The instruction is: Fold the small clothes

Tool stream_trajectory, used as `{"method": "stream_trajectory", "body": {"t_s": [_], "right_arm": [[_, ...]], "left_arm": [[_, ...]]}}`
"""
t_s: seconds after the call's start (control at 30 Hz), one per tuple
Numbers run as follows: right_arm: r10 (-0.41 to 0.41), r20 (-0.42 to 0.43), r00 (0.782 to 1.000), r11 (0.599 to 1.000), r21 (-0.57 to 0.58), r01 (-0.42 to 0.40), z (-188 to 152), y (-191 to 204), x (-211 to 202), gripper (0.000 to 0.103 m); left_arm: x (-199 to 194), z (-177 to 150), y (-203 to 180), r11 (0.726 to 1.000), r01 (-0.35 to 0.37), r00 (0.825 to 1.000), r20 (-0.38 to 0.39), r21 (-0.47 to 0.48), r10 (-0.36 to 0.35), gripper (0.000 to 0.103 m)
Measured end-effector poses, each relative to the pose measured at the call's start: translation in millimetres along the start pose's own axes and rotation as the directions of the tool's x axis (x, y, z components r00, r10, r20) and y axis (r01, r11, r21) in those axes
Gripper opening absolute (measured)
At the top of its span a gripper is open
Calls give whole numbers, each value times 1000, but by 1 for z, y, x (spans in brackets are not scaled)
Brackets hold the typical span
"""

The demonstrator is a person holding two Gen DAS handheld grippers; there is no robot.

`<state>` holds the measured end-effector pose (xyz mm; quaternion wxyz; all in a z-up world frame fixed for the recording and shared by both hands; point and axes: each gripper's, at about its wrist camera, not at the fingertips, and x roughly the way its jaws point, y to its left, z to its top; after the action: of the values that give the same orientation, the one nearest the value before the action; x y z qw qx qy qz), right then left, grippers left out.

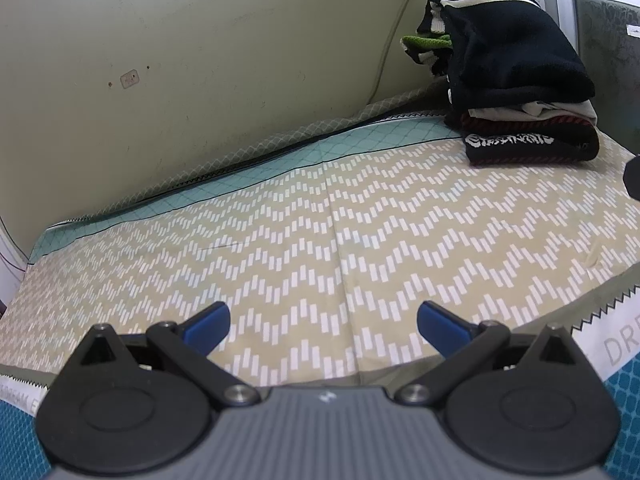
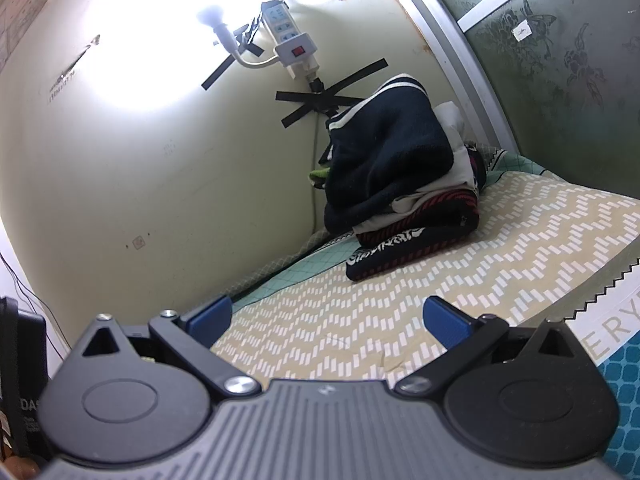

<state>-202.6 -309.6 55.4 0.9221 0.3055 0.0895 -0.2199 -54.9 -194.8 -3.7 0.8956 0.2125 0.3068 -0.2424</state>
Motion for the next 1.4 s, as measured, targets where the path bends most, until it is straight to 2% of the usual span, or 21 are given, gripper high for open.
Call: {"method": "stream_trajectory", "body": {"t_s": [0.73,1.4], "right_arm": [[-2,-11,1000,1000,9,2,-3,-2,4,97],[-11,-5,1000,1000,12,11,-4,-2,3,97]], "left_arm": [[4,-4,-1,1000,-10,1000,-16,11,10,103],[-2,-10,-1,999,15,1000,-21,35,-15,103]]}}
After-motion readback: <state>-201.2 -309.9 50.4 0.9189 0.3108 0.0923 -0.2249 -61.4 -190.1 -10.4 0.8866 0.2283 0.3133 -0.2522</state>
